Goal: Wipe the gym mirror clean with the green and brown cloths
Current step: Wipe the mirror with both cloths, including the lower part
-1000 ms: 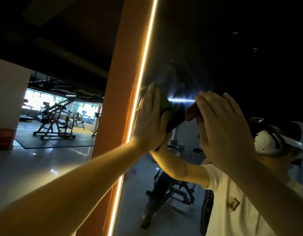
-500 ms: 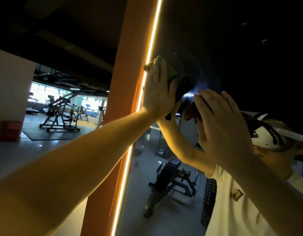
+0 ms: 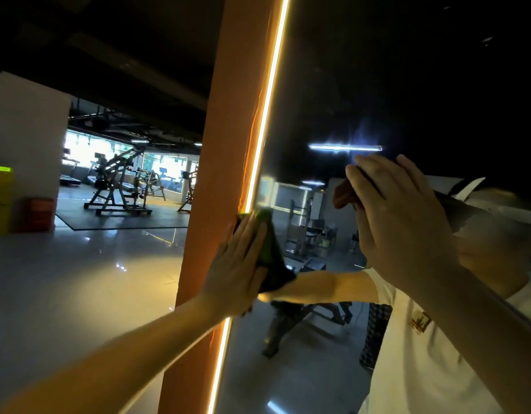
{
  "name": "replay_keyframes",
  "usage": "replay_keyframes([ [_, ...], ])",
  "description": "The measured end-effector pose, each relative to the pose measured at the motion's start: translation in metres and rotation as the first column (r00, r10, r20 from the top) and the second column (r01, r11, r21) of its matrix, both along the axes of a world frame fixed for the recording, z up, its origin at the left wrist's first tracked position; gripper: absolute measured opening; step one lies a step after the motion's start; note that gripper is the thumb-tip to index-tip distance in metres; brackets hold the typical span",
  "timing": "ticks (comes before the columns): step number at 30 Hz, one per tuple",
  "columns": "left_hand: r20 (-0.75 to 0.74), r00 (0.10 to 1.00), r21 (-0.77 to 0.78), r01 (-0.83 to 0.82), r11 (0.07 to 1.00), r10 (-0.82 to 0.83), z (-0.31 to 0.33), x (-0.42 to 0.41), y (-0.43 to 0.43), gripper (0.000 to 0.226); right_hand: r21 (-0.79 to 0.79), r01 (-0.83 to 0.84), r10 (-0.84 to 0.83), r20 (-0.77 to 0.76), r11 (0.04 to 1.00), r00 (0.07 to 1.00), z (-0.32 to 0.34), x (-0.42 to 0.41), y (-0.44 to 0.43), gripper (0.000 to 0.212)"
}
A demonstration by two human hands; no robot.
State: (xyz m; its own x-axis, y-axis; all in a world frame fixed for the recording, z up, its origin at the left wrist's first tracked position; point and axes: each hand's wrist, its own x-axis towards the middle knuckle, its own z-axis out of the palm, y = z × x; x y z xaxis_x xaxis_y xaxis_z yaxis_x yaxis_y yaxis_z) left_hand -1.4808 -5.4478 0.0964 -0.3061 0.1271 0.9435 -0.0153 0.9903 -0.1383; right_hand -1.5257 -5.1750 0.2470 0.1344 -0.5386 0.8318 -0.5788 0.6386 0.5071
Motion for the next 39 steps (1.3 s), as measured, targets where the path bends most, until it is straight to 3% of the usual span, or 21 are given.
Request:
replay_keyframes([
  [3, -0.100, 0.995, 0.157, 0.009, 0.988, 0.006, 0.079, -0.016, 0.015, 0.063, -0.005, -0.020, 0.020, -0.007, 1.000, 1.000, -0.002, 0.002, 0.000, 0.057],
  [5, -0.164, 0.986, 0.242, 0.053, 0.969, -0.013, 0.091, -0.027, 0.024, 0.065, -0.008, -0.033, 0.033, 0.000, 0.999, 0.999, -0.003, 0.003, -0.001, 0.056],
  [8, -0.176, 0.983, 0.256, 0.102, 0.961, -0.058, 0.032, -0.026, 0.021, 0.062, -0.010, -0.038, 0.038, 0.009, 0.999, 0.999, -0.014, 0.002, -0.003, 0.055],
  [12, -0.016, 0.999, 0.064, -0.037, 0.997, 0.038, -0.079, 0.008, -0.003, 0.060, 0.040, -0.020, 0.021, -0.008, 0.999, 1.000, -0.032, -0.002, -0.006, 0.057],
  [14, 0.005, 0.998, -0.012, -0.065, 0.998, 0.065, -0.094, 0.021, -0.009, 0.064, 0.049, -0.014, 0.015, -0.011, 0.999, 1.000, -0.035, -0.002, -0.006, 0.056],
  [18, -0.070, 0.996, 0.023, 0.050, 0.998, -0.049, -0.036, 0.030, -0.008, 0.039, 0.052, -0.018, 0.018, 0.006, 0.998, 1.000, -0.036, -0.001, -0.006, 0.058],
  [21, -0.180, 0.967, 0.180, 0.210, 0.961, -0.178, 0.040, 0.028, -0.002, 0.028, 0.065, -0.004, 0.004, 0.004, 0.998, 1.000, -0.034, 0.000, -0.004, 0.058],
  [24, -0.344, 0.930, 0.214, 0.210, 0.954, -0.127, 0.115, 0.017, 0.000, 0.012, 0.060, 0.000, 0.001, -0.019, 0.998, 1.000, -0.036, 0.000, -0.004, 0.053],
  [26, -0.399, 0.916, 0.194, 0.139, 0.971, -0.051, 0.134, 0.007, -0.001, 0.014, 0.053, -0.007, 0.007, -0.013, 0.999, 1.000, -0.037, 0.000, -0.006, 0.054],
  [29, -0.385, 0.921, 0.230, 0.154, 0.961, -0.056, 0.107, 0.000, 0.002, 0.025, 0.028, -0.014, 0.014, -0.003, 1.000, 1.000, -0.042, 0.000, -0.008, 0.056],
  [33, -0.323, 0.942, 0.255, 0.184, 0.949, -0.095, 0.052, 0.013, 0.008, 0.016, 0.033, -0.036, 0.036, 0.015, 0.999, 0.999, -0.058, 0.001, -0.018, 0.053],
  [39, -0.111, 0.980, 0.316, 0.195, 0.929, -0.168, -0.042, 0.032, 0.009, 0.022, 0.080, -0.052, 0.048, 0.050, 0.995, 0.998, -0.077, 0.005, -0.025, 0.060],
])
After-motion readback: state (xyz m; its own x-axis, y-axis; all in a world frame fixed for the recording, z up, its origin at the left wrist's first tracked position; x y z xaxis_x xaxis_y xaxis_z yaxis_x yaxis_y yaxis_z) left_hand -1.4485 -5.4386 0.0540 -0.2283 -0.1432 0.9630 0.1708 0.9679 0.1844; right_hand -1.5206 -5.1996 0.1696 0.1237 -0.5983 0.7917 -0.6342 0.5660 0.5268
